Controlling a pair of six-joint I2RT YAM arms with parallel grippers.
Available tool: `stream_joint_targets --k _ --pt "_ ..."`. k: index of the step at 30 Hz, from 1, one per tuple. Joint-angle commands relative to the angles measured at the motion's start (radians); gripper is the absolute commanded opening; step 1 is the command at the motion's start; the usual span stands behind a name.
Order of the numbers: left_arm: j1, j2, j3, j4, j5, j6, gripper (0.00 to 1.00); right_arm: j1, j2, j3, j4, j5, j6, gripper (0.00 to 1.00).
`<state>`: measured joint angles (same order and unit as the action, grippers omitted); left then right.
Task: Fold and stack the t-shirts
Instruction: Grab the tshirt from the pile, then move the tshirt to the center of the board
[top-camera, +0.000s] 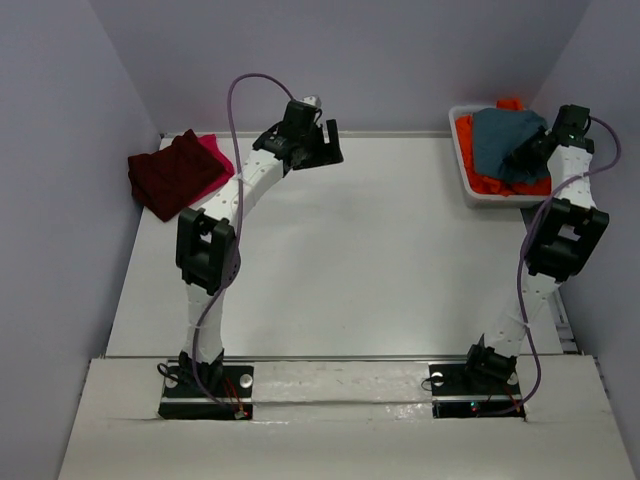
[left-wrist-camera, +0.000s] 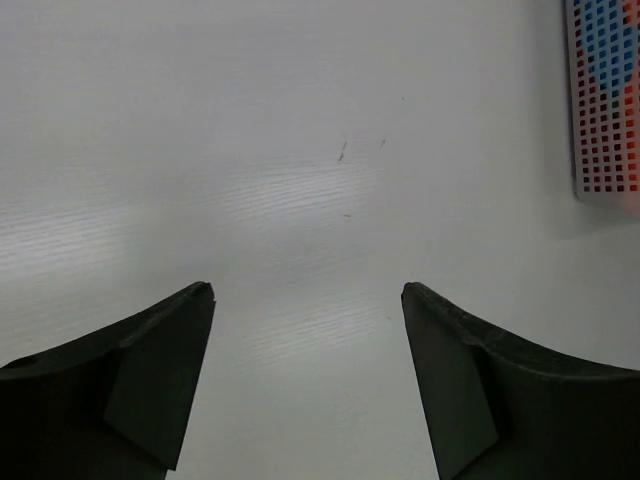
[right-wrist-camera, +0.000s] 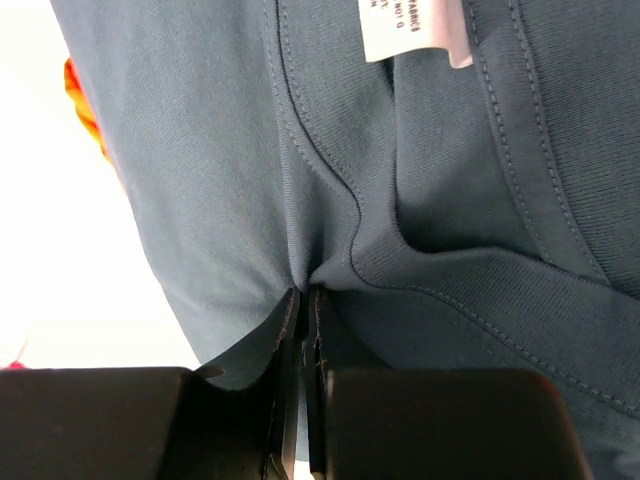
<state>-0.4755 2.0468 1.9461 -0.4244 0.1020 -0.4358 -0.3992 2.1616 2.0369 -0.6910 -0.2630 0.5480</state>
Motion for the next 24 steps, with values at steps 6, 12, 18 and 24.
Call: stream_joint_targets --k 6,12,18,24 --pt "0.002 0.087 0.312 -0.111 0.067 -0.03 0.59 0.034 -0.186 -0.025 -0.048 -0.169 0.066 0.07" --pt "0.002 0.021 0.271 -0.128 0.05 -0.023 0.59 0.091 -0.262 0.121 -0.12 -0.217 0.093 0.07" --pt "-0.031 -0.056 0.152 -0.094 0.05 0.002 0.6 0.314 -0.385 0.074 -0.16 -0.179 0.023 0.07" --pt "-0.04 -0.131 0.071 -0.108 -0.001 0.031 0.61 0.408 -0.618 -0.073 -0.18 -0.153 -0.029 0.07"
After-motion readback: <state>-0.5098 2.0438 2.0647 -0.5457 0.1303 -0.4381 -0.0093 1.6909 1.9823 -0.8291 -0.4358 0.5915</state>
